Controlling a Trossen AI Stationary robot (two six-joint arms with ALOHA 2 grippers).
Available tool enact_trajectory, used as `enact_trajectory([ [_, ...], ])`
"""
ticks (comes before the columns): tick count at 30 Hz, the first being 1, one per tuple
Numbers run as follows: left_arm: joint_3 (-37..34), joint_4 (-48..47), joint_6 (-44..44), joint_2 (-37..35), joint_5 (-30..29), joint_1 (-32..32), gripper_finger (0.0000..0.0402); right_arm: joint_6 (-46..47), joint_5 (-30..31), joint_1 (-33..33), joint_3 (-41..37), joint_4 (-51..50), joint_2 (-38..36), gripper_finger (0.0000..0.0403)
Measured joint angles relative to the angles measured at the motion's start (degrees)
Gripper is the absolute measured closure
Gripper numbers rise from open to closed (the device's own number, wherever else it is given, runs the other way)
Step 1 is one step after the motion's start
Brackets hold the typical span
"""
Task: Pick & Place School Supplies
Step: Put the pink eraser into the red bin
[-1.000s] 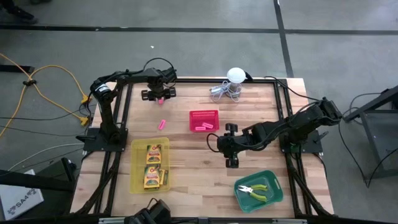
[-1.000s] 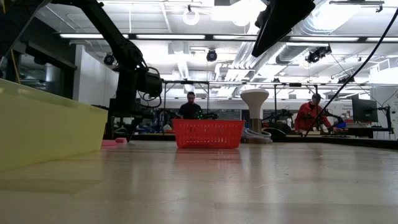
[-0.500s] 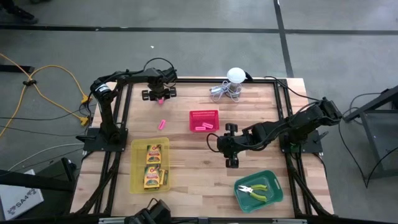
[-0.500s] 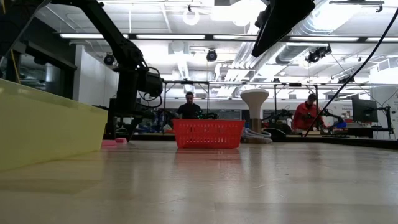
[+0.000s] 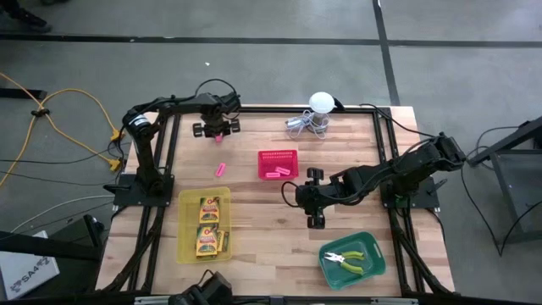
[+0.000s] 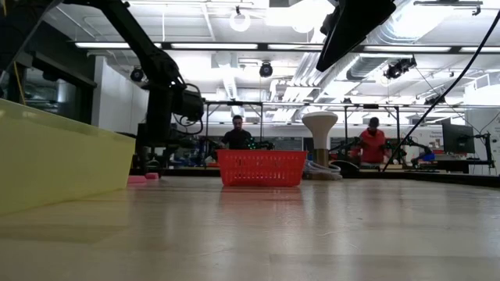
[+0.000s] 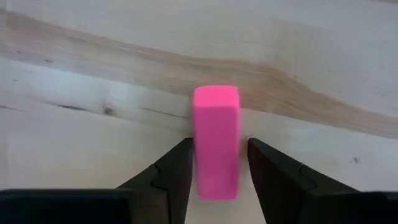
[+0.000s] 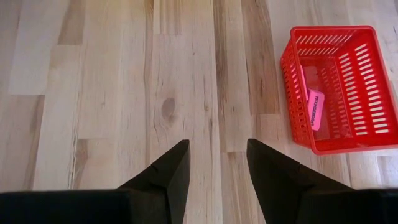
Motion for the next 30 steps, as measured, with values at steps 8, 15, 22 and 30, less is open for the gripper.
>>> enact_trajectory([
  [8,-0.1,-0.5,0.0,-0.6,-0.1,0.0,0.0255,0.0,0.0,0.0,0.0,0.5,0.0,0.0254],
  [15,0.0,-0.5,0.0,-0.8,-0.1,0.0,0.0255,0.0,0.0,0.0,0.0,0.4,0.0,0.0254],
  [22,0.0,-0.4,0.5,-0.8,-0.1,0.3,0.0255,0.0,0.0,0.0,0.0,0.4,0.0,0.0254],
  [30,0.1,-0.4,0.7,-0.9,-0.1,0.3,0.0255,0.0,0.0,0.0,0.0,0.4,0.0,0.0254],
])
